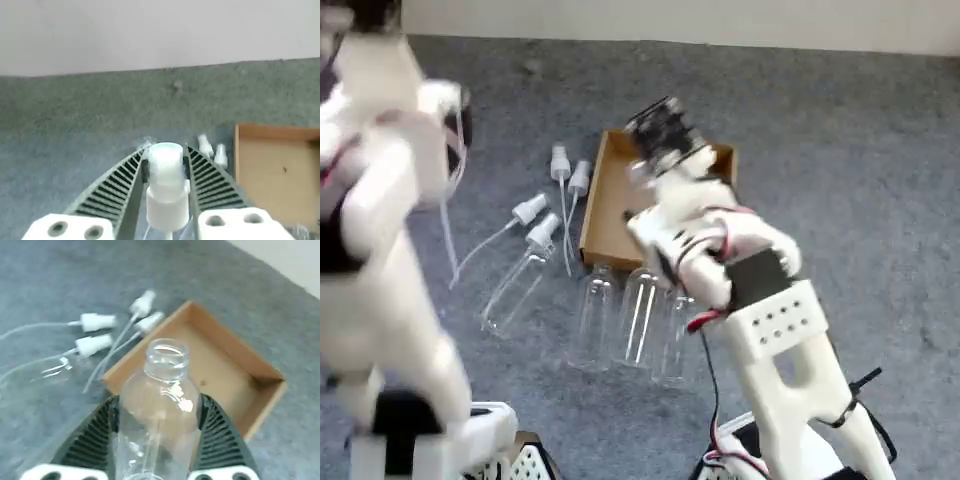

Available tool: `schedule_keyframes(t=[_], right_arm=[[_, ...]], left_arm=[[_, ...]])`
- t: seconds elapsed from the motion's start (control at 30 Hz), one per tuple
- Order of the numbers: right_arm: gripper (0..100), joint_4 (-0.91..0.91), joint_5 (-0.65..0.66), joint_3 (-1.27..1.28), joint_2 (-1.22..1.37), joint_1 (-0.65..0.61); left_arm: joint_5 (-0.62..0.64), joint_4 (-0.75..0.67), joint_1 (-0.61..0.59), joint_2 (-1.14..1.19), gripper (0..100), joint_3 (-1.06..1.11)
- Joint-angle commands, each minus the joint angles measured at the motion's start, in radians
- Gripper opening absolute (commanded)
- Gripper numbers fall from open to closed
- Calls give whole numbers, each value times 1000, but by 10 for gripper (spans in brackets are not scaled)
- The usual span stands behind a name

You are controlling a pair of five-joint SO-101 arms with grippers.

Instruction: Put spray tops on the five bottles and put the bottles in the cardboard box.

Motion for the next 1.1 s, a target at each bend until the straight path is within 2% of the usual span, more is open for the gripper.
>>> schedule_keyframes(t=[0.0,0.17,0.4,0.57,0.7,0.87,1.07], right_arm=[[4,-36,8,24,-79,-62],[4,-76,-17,147,-177,-163],[4,-441,-58,503,-397,-274],[4,-518,-58,671,-450,-346],[4,-518,-58,687,-453,-375],[4,-518,-58,687,-455,-372],[4,-518,-58,687,-455,-374]], left_arm=[[11,-83,25,-308,4,321],[127,-311,24,-532,4,613],[362,-615,24,-779,4,938],[459,-789,27,-929,5,1133],[460,-858,38,-977,5,1214],[460,-859,102,-972,5,1276],[459,-865,104,-978,5,1386]])
